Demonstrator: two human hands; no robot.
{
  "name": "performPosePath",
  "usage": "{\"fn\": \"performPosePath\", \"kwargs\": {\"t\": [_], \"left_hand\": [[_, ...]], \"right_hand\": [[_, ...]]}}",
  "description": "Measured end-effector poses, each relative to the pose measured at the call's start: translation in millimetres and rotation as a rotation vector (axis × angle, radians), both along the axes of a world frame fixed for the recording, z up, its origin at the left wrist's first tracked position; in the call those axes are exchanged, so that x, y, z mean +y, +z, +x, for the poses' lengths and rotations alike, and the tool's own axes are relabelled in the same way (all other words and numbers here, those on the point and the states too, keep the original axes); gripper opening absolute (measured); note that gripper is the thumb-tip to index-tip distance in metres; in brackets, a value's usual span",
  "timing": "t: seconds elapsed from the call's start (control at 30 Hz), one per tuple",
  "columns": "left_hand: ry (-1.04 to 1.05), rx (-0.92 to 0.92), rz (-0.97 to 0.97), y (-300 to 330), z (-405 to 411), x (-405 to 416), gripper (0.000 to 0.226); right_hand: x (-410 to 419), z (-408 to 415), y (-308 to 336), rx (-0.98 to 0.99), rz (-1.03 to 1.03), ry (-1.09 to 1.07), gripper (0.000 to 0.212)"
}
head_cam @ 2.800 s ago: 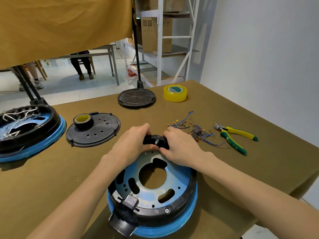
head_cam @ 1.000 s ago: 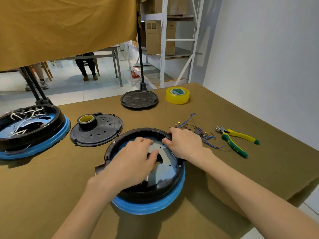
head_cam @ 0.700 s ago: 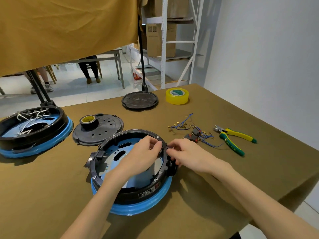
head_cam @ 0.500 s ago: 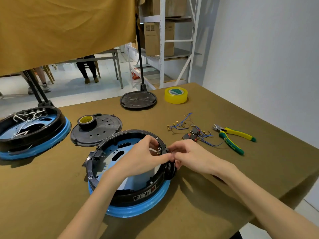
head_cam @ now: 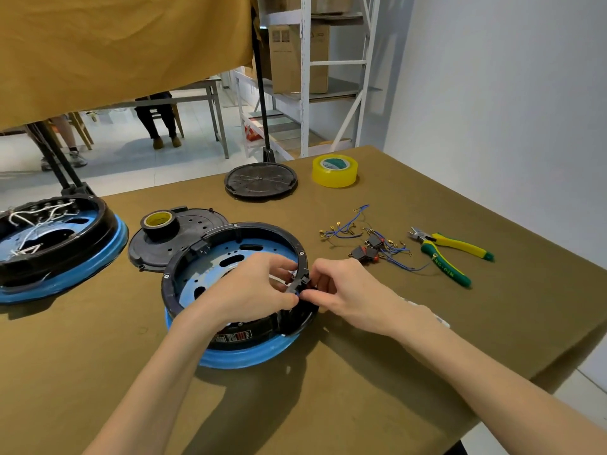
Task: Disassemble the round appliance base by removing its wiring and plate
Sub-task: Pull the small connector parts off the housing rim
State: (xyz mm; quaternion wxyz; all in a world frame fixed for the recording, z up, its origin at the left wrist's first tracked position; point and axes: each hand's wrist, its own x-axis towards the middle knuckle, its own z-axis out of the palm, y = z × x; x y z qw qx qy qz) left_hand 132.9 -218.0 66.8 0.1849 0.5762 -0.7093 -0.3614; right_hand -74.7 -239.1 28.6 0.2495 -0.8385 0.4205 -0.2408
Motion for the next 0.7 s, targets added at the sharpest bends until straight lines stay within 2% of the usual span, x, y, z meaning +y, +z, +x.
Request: {"fn": "performPosePath", "kwargs": {"t": [0.07,0.17,0.3,0.47,0.57,0.7], "left_hand": [[0.021,-0.029,-0.025,-5.4,-2.8,0.1,0.033],[0.153,-0.015,-0.053,-13.4,-2.6,0.2,0.039],[0.126,0.016,-0.093,-16.1,1.6,3.0,0.032],[0.143,0.046,-0.161,-21.3,-6.2,8.0,0.020],[0.172,0.066,-0.186,-23.9,-9.5,8.1,0.018],[0.189,0.072,-0.221,-27.4,-10.7,8.2,0.017]], "right_hand": [[-2.3,-2.2,-2.7,0.006,-0.007,0.017,0.018],[-4.2,-3.5,-4.2,-0.004,-0.009,0.052,0.019],[-6.3,-6.1,-0.3,-0.068,0.042,0.090,0.018],[11.2,0.1,-20.9,0.060,-0.187,-0.057,0.014],[17.0,8.1,-28.4,0.011,-0.214,-0.145,0.014],[17.3,9.9,-28.7,0.032,-0.241,-0.130,0.015]]}}
